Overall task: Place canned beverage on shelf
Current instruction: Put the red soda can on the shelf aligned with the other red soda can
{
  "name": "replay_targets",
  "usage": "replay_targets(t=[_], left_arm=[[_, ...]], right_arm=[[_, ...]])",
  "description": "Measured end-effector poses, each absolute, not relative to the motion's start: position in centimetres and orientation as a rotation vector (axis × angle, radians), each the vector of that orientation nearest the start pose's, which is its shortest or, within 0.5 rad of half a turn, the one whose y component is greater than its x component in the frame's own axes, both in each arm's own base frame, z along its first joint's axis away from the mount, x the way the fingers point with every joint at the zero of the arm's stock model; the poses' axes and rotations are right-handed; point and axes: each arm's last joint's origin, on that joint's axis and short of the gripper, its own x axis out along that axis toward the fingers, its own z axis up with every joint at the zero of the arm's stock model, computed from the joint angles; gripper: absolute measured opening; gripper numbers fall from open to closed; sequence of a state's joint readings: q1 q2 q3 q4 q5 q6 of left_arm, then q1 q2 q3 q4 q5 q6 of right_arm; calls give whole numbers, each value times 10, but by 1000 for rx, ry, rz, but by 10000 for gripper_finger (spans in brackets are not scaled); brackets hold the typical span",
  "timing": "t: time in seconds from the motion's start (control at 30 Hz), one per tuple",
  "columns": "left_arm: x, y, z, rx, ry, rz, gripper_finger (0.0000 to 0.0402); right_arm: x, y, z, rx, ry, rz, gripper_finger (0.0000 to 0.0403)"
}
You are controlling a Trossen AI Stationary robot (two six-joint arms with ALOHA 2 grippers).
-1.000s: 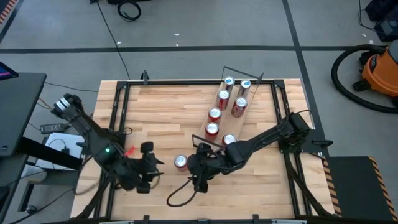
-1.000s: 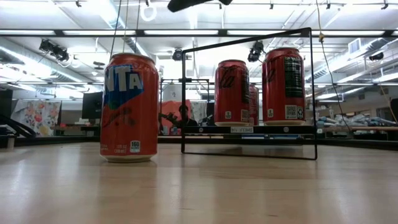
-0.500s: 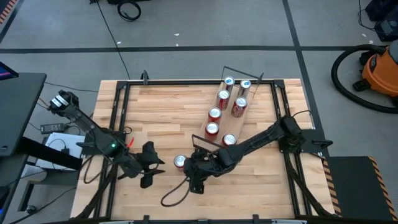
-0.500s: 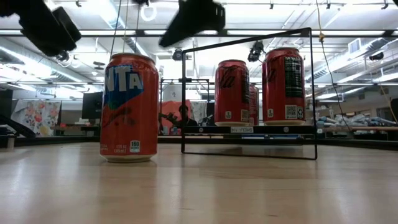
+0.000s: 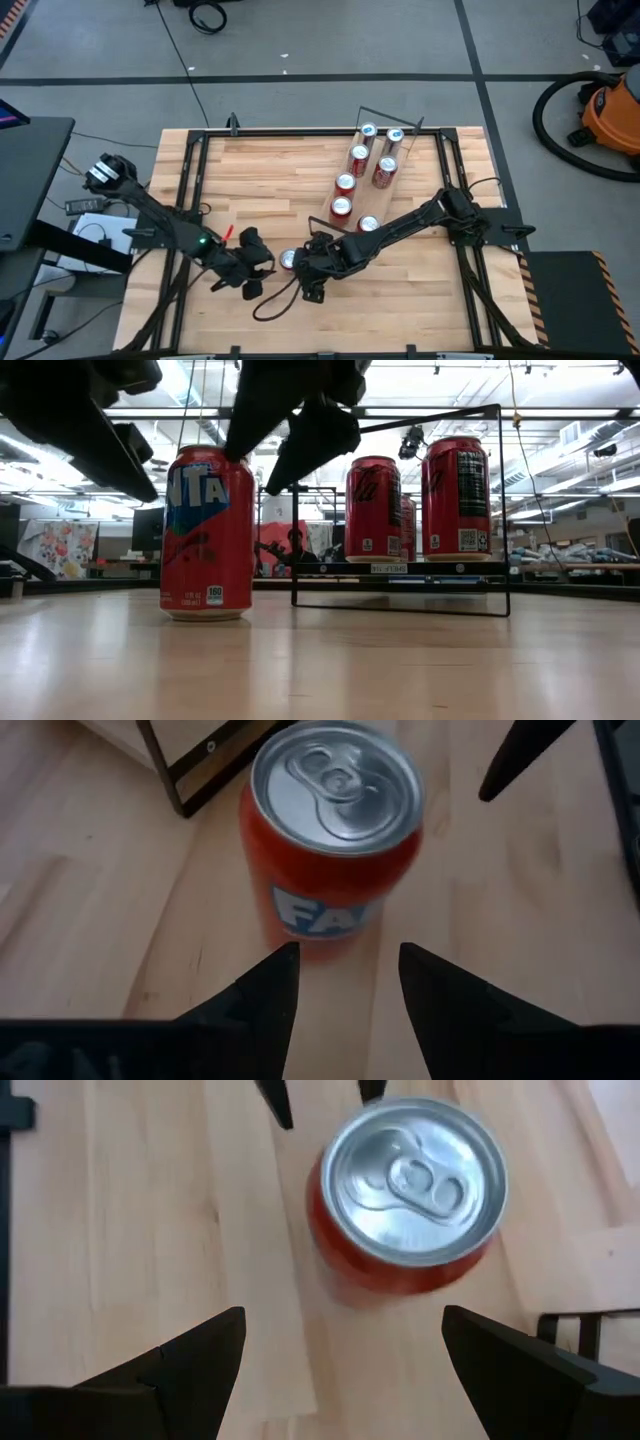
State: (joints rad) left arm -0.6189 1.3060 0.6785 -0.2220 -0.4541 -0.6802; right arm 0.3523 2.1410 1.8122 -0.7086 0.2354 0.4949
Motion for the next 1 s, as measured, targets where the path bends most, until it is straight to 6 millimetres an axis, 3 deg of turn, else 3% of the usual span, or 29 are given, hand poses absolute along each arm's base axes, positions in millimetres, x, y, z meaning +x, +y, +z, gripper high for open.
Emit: replay_targets(t=[0.23, 0.73, 1.0], left_arm=[[217, -126, 191, -190, 714, 109, 182], [225, -111, 191, -120, 718, 148, 182], [224, -111, 193, -204, 747, 102, 182]], right_arm=[[440, 152, 221, 186, 978, -93, 348], [435, 181, 225, 217, 938, 33, 348], [425, 176, 221, 166, 1022, -71, 348]])
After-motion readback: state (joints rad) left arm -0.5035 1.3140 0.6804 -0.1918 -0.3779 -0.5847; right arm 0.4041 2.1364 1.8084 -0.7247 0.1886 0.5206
